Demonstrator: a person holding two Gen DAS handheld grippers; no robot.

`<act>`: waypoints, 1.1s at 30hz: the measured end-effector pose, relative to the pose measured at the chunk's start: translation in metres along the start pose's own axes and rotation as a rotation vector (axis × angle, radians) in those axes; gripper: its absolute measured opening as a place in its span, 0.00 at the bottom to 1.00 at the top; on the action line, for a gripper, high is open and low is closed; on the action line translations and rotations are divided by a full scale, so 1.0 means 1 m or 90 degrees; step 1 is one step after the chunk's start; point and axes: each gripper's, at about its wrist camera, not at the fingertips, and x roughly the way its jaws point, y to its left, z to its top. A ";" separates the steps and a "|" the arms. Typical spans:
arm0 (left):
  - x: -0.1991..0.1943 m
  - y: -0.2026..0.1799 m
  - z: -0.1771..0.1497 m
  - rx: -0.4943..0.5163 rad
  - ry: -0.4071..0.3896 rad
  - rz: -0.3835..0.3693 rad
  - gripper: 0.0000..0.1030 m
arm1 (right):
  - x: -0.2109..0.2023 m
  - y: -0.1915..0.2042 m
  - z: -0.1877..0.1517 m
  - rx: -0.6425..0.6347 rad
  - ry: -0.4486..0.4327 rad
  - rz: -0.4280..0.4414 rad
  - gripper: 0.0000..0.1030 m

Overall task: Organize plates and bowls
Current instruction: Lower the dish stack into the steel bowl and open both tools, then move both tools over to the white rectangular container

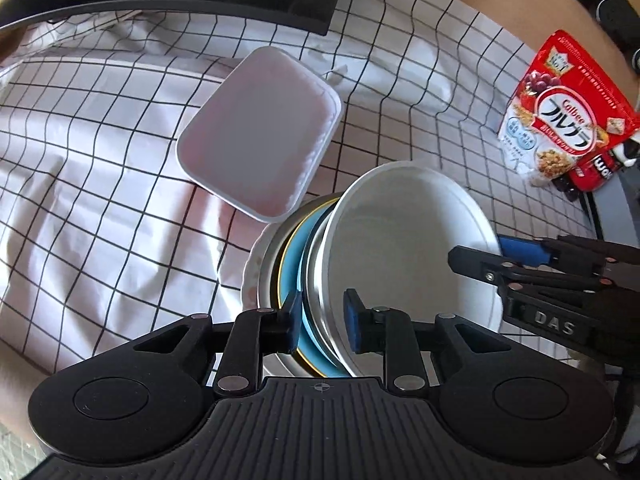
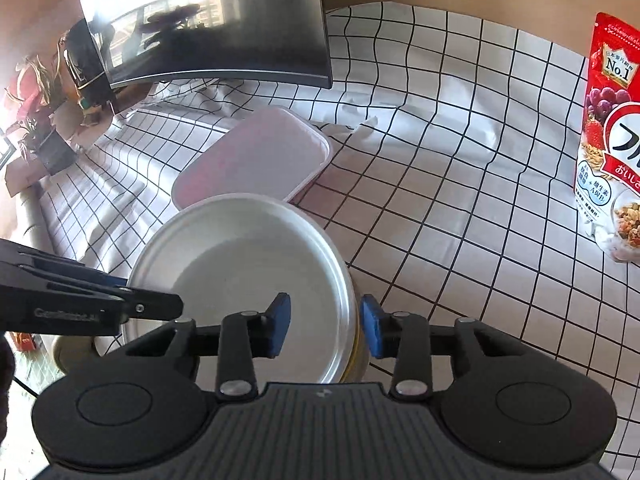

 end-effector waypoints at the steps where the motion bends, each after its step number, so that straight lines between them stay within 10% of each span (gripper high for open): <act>1: -0.003 0.001 0.000 0.002 -0.003 -0.008 0.25 | 0.000 0.001 0.000 0.000 -0.001 -0.005 0.35; 12: -0.031 0.025 0.015 0.045 -0.057 -0.085 0.25 | -0.002 0.002 -0.011 0.041 0.014 -0.115 0.32; 21: -0.014 0.041 0.030 0.045 -0.025 -0.092 0.29 | -0.019 0.007 -0.021 0.080 0.014 -0.097 0.32; 33: -0.047 0.062 0.059 -0.070 -0.103 -0.071 0.26 | -0.028 -0.032 0.020 0.112 -0.030 0.102 0.41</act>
